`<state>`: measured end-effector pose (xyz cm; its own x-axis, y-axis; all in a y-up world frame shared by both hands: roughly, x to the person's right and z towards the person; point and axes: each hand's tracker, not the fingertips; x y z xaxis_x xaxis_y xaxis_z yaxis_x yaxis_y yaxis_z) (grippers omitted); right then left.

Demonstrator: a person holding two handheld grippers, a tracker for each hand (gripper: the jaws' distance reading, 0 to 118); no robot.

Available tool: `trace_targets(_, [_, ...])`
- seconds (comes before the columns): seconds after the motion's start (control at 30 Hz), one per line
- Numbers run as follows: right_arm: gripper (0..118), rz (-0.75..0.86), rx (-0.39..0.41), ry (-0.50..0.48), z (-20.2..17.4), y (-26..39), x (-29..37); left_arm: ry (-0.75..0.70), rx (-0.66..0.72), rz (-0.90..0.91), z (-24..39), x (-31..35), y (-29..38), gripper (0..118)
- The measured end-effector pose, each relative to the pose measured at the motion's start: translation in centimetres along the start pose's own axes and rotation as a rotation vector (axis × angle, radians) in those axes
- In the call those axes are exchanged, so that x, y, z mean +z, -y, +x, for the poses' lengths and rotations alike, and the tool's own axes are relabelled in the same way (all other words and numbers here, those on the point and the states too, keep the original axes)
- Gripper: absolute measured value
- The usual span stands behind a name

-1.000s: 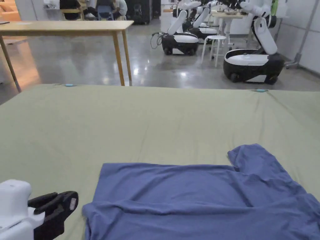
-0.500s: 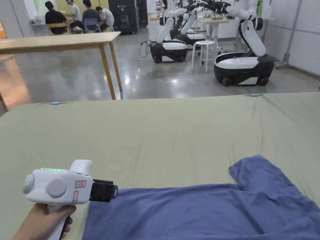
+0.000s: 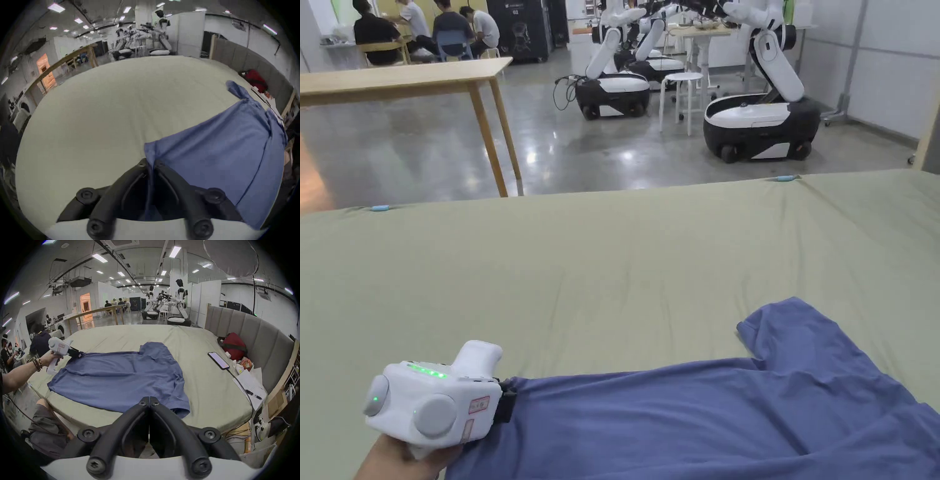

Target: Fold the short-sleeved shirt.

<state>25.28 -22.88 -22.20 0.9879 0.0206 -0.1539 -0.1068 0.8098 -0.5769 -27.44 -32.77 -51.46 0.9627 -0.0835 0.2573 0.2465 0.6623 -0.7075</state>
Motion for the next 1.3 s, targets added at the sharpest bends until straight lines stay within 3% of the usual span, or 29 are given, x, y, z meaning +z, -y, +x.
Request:
trace_targets(0.23, [0,0.061,0.036,-0.001,2.0,-4.8,-2.3,0.083,0.043,0.062,0.9,2.7,0.1,1])
trace_targets(0.33, [0,0.098,0.024,-0.016,4.5,-8.8,-7.9,0.091,0.073,0.118,1.0,3.8,0.2,1])
trace_targets(0.43, [3,0.018,0.08,-0.05,7.3,-13.0,-16.3,0.094,0.077,0.122,2.1,5.1,0.4,1])
trace_targets(0.47, [28,-0.024,0.094,-0.071,8.2,-13.9,-19.4,0.094,0.078,0.126,2.4,5.4,0.4,1])
trace_targets(0.53, [96,-0.13,0.113,-0.096,9.9,-15.3,-25.6,0.099,0.082,0.118,2.7,5.7,0.6,1])
trace_targets(0.57, [115,-0.184,0.106,-0.084,10.3,-15.7,-28.3,0.095,0.084,0.117,2.9,5.8,0.6,1])
trace_targets(0.6, [115,-0.238,0.107,-0.07,10.5,-16.0,-30.5,0.089,0.087,0.12,3.1,5.9,0.7,1])
trace_targets(0.87, [106,-0.444,0.126,-0.03,10.6,-15.7,-38.4,0.078,0.104,0.1,3.1,6.1,0.7,1])
trace_targets(1.03, [60,-0.443,0.134,-0.044,9.6,-14.6,-37.5,0.078,0.088,0.085,3.3,6.0,0.8,1])
trace_targets(1.1, [0,-0.437,0.138,-0.048,8.9,-14.8,-37.1,0.068,0.078,0.088,3.4,6.0,0.8,1])
trace_targets(1.13, [0,-0.416,0.186,-0.023,8.6,-14.6,-36.9,0.07,0.081,0.087,3.3,5.9,0.8,1])
trace_targets(1.3, [0,-0.404,0.167,0.006,8.1,-14.8,-36.2,0.076,0.12,0.087,3.1,6.0,1.0,1])
